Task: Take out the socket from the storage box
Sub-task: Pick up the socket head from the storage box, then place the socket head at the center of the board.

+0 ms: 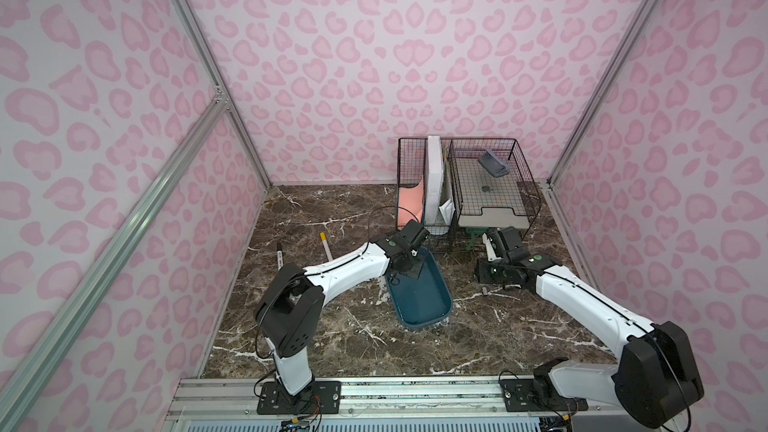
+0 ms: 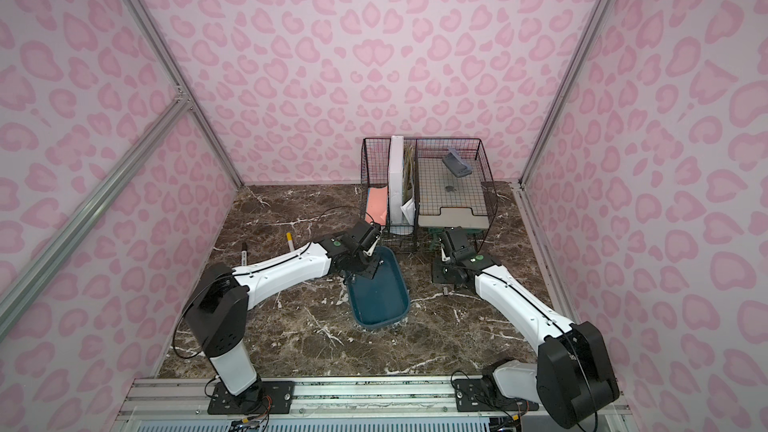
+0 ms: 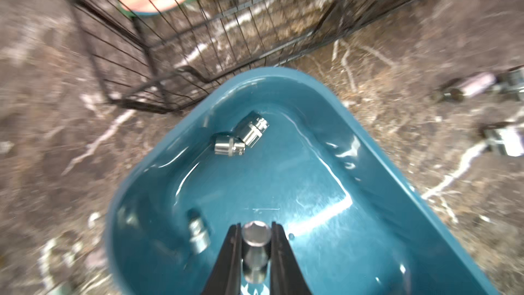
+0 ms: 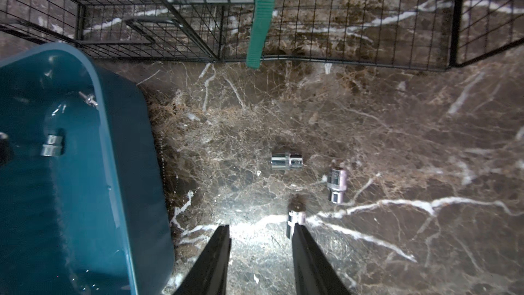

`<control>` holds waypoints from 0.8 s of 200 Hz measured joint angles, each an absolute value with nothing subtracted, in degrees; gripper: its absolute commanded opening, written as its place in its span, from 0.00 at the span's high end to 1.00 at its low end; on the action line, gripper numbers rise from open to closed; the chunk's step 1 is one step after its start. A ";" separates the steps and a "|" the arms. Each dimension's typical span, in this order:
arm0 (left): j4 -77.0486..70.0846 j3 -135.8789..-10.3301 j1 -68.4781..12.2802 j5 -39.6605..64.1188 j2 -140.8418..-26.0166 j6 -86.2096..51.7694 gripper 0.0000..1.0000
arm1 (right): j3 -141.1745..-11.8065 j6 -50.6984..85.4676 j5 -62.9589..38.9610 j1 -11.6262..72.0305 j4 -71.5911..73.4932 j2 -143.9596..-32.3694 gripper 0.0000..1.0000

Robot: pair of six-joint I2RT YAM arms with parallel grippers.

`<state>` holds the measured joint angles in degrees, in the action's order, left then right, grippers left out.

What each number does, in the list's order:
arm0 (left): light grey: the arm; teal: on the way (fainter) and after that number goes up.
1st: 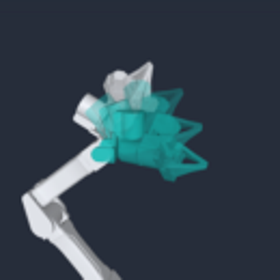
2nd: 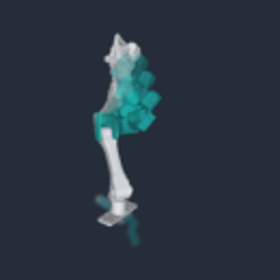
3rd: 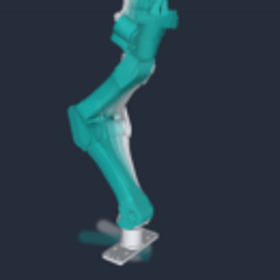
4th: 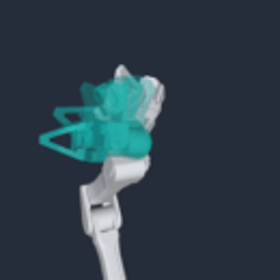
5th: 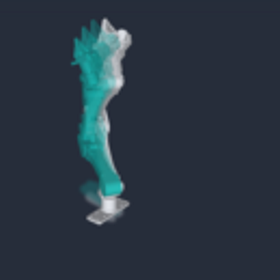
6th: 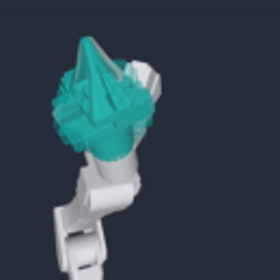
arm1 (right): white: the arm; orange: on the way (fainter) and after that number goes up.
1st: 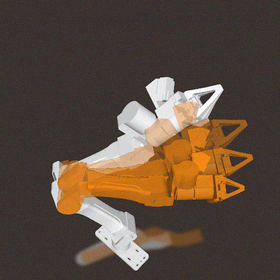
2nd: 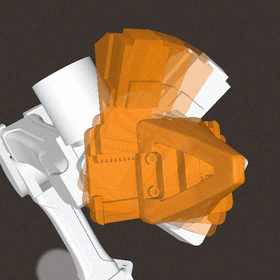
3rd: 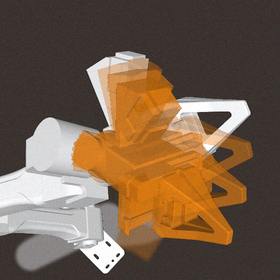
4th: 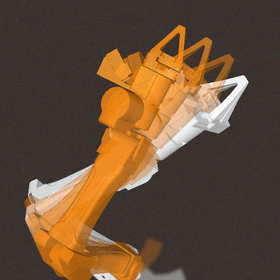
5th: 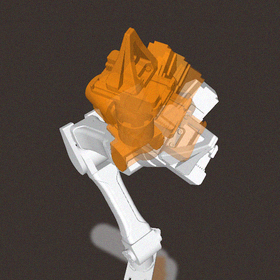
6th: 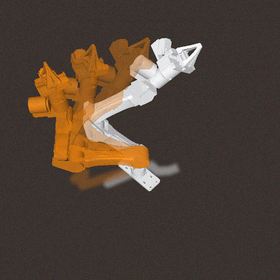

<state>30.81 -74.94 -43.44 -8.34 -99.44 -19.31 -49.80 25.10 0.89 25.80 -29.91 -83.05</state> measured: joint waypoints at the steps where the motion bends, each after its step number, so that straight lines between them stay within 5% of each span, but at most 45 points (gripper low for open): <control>1: 30.83 -74.89 -43.42 -8.45 -99.24 -19.35 0.90 | -49.84 25.10 0.89 25.85 -29.89 -83.07 0.59; 64: 31.46 -69.41 -34.13 -12.93 -91.33 -21.32 0.88 | -53.47 25.10 0.64 30.04 -29.63 -85.54 0.60; 160: 27.07 -68.62 -22.74 -8.97 -103.92 -25.17 0.89 | -54.96 25.52 0.45 34.44 -28.99 -88.68 0.59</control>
